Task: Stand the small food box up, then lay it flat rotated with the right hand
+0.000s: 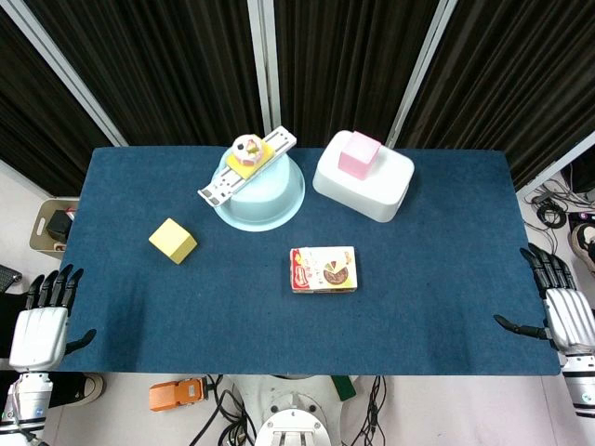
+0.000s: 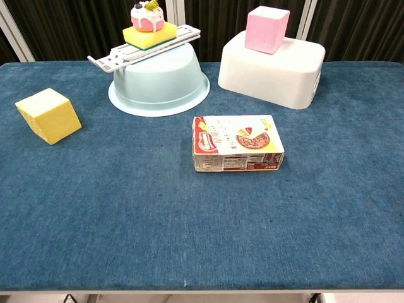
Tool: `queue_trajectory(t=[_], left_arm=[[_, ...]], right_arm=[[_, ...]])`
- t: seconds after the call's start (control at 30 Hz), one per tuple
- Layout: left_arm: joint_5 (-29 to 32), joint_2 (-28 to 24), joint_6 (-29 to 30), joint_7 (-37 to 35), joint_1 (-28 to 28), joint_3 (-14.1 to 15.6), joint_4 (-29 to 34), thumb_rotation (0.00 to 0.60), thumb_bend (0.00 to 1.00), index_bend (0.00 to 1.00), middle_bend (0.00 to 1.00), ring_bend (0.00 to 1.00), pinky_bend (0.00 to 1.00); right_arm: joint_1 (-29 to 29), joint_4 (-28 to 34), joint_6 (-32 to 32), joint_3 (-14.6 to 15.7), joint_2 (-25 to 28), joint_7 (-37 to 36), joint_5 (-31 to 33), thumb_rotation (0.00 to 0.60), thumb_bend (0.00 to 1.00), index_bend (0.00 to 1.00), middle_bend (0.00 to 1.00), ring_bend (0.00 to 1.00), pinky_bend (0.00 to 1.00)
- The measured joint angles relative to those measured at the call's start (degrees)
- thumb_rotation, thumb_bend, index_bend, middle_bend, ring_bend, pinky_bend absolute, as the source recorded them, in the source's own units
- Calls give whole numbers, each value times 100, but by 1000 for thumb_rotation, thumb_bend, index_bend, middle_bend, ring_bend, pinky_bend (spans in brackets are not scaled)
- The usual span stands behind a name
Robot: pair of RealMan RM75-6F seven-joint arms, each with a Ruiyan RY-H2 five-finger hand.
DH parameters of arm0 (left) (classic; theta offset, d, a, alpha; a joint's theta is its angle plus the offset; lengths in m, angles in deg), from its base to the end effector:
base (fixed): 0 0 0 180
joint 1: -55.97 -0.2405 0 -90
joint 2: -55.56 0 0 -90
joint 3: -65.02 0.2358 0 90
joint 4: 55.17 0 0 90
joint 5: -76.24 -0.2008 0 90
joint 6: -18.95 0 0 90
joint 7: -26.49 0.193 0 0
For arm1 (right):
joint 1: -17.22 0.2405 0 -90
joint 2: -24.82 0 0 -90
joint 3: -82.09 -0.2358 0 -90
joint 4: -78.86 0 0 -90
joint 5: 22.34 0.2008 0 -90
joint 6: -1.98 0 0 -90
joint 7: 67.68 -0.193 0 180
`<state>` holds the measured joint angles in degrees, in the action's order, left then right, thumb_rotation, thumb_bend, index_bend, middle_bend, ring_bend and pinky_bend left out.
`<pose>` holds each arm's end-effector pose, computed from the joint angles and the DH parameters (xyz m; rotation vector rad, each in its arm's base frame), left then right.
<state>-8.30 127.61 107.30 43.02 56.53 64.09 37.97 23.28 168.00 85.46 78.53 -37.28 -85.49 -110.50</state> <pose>-0.2919 0.1982 0.1214 -1.3655 -0.8477 -0.7379 -0.2918 -0.2372 0.1695 1.3508 -1.0589 1.0950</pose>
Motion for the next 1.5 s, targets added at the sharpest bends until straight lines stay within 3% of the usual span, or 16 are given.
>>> queue_trajectory(t=[0.47,0.57,0.77,0.9,1.07,1.3,1.5], left_arm=[[-60,80,-1,-47,54,-46,-93,600,125,0,9,0,0],[-114,84,10,-52,72,-50,-100,600,125,0,9,0,0],[-177,121,23,-98,75,-18,-147,600,125,0,9,0,0],[-176,154,34,-181,57,-9,-223,600,125,0,8,0,0],[-165,173,41,-289,36,1,-336,600,125,0,9,0,0],[-101,190,0,-405,15,7,-471,600,126,0,9,0,0],[-67,198,-17,-466,5,4,-540,600,126,0,9,0,0]], right_arm=[[231,414,-208,9,-107,455,-207,558,173,0,0,0,0],[442,737,-528,18,-150,869,-287,558,173,0,0,0,0],[1037,1508,-1459,-125,-507,2447,39,558,173,0,0,0,0],[1577,1867,-2016,-393,-1067,3799,983,558,170,0,0,0,0],[2312,1905,-2314,-748,-1862,4868,2560,558,158,0,0,0,0],[3676,1451,-2344,-1232,-3137,6412,4991,564,113,0,0,0,0],[4754,707,-2015,-1535,-4043,7366,6213,562,113,0,0,0,0]])
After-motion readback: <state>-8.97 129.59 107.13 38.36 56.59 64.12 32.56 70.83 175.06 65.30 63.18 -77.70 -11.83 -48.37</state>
